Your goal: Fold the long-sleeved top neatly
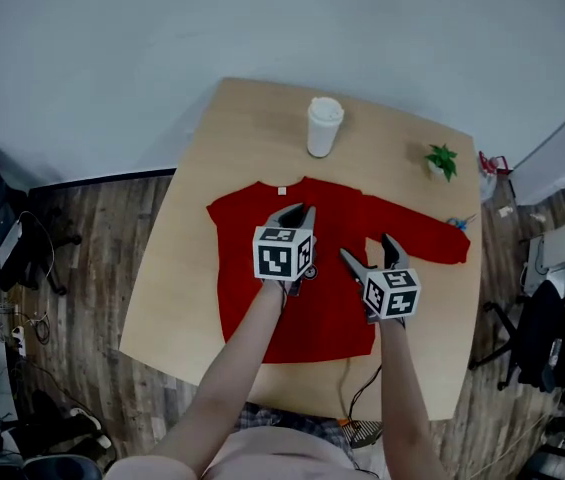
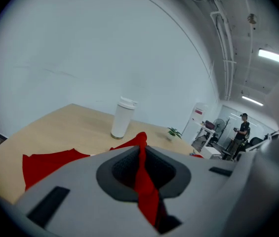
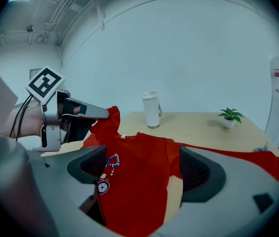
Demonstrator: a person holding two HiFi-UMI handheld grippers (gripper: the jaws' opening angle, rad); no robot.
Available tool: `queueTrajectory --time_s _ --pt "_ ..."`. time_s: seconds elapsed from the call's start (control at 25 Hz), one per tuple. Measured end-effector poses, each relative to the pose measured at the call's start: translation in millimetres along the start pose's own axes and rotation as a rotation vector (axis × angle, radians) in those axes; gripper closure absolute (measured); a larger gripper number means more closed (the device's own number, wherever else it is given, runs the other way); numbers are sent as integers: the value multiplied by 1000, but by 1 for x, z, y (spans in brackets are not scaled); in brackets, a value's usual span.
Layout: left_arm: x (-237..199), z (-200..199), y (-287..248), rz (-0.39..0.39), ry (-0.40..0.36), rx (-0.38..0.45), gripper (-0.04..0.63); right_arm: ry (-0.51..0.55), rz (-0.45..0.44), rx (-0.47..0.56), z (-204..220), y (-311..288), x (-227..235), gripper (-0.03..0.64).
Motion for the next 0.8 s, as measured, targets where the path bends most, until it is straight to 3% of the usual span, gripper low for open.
queueTrajectory --time_s 0.16,0.52,0.68,0.8 --pt "11 26 -35 38 -25 -92 562 -29 44 -9 10 7 26 170" --pt "9 75 -101 72 -1 -252 560 -73 115 -46 40 29 70 170" --pt "7 86 -116 93 27 -289 557 -88 144 -47 47 37 83 170" --pt "17 87 -121 165 46 -274 532 -99 162 -45 50 43 91 170"
Point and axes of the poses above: the fingertips, and each gripper's own axes: y backward along the fingers, x to its right, z out of its underside, the point moved 1 cm from there along y, backward along the fingers, and after that the axes turned 13 degrees about z, right-handed, at the moved point
